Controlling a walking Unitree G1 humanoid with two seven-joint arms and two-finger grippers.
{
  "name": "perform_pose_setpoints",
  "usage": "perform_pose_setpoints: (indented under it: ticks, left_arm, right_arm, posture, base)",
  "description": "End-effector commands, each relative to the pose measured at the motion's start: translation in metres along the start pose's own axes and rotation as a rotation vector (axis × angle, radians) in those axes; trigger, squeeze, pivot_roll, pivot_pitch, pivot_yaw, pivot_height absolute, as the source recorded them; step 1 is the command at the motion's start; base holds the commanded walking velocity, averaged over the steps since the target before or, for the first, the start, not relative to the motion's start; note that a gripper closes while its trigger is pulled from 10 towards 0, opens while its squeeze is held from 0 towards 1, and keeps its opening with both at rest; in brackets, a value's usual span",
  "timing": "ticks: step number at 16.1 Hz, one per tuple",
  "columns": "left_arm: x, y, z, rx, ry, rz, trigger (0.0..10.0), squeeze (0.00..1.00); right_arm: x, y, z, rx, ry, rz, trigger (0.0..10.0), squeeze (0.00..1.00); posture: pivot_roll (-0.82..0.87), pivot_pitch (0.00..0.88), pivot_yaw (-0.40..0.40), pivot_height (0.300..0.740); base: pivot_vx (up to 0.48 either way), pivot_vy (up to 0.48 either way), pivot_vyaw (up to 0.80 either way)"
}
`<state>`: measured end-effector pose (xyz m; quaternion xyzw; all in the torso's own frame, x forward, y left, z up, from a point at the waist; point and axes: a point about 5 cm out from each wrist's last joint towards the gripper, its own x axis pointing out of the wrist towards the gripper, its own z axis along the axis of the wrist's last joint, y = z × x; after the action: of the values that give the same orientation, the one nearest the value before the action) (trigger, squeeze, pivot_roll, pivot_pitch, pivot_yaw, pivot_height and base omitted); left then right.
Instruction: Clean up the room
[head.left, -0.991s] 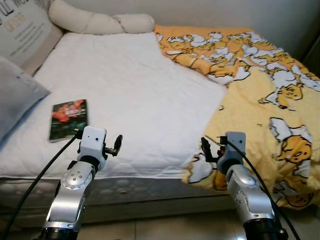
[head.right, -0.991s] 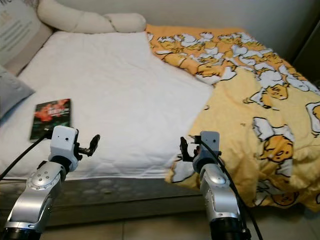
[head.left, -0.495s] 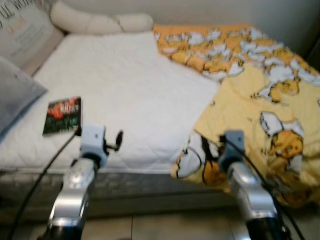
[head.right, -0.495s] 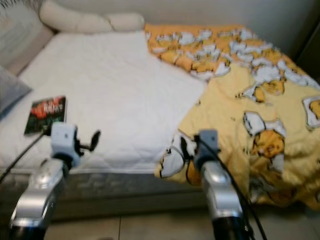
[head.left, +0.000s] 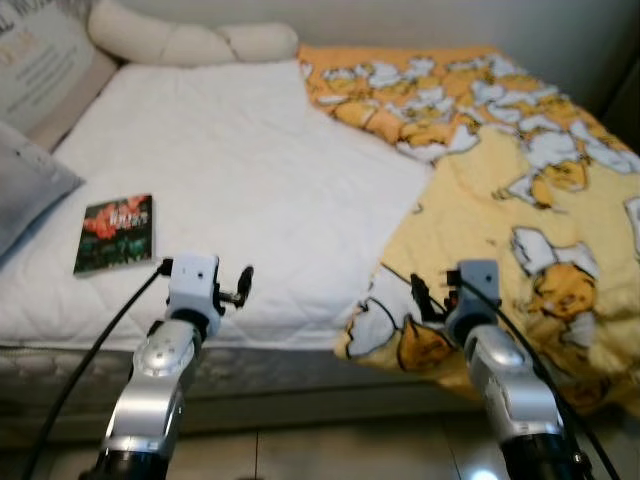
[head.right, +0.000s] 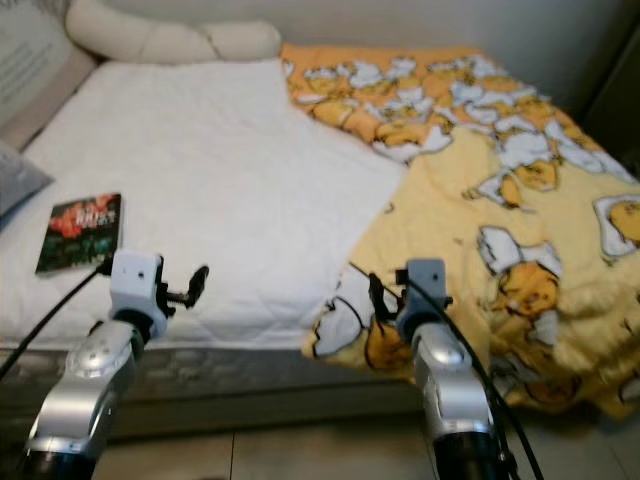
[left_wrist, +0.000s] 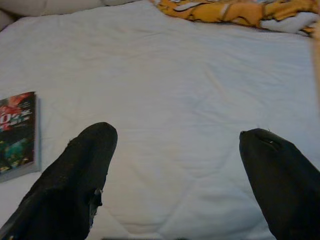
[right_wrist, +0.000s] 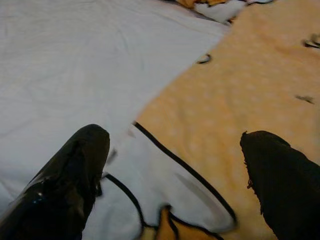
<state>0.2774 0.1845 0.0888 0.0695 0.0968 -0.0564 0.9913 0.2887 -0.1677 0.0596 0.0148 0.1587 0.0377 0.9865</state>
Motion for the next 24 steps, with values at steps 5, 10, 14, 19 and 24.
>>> perform_pose_setpoints:
  ticks: [5,10,14,19,24]
  left_arm:
    - [0.001,0.003,0.002,-0.005,0.001,0.009,10.0,0.23]
    - [-0.004,0.001,0.007,0.011,-0.009,-0.008,10.0,0.24]
    - [-0.009,0.003,0.006,0.015,0.000,-0.014,10.0,0.24]
    - [-0.010,0.000,0.006,0.066,0.027,-0.051,10.0,0.22]
    - [-0.005,-0.007,0.000,0.150,0.131,-0.222,10.0,0.21]
  right_arm:
    - [0.002,0.009,0.004,-0.052,-0.001,0.061,10.0,0.00]
    - [-0.003,0.004,0.002,-0.020,0.011,0.036,10.0,0.00]
    - [-0.010,0.009,-0.001,-0.044,0.016,0.056,10.0,0.00]
    - [-0.019,0.004,-0.006,-0.029,0.021,0.019,10.0,0.00]
    - [0.009,0.014,-0.016,-0.001,0.106,0.027,10.0,1.00]
  posture:
    - [0.05,0.000,-0.030,0.740]
    - [0.05,0.000,-0.029,0.740]
    - [0.05,0.000,-0.026,0.740]
    - [0.04,0.000,-0.012,0.740]
    - [0.04,0.000,0.016,0.740]
  base:
    - [0.289,0.000,0.00]
    - [0.289,0.000,0.09]
    - [0.289,0.000,0.13]
    - [0.168,0.000,0.16]
    - [0.000,0.000,0.00]
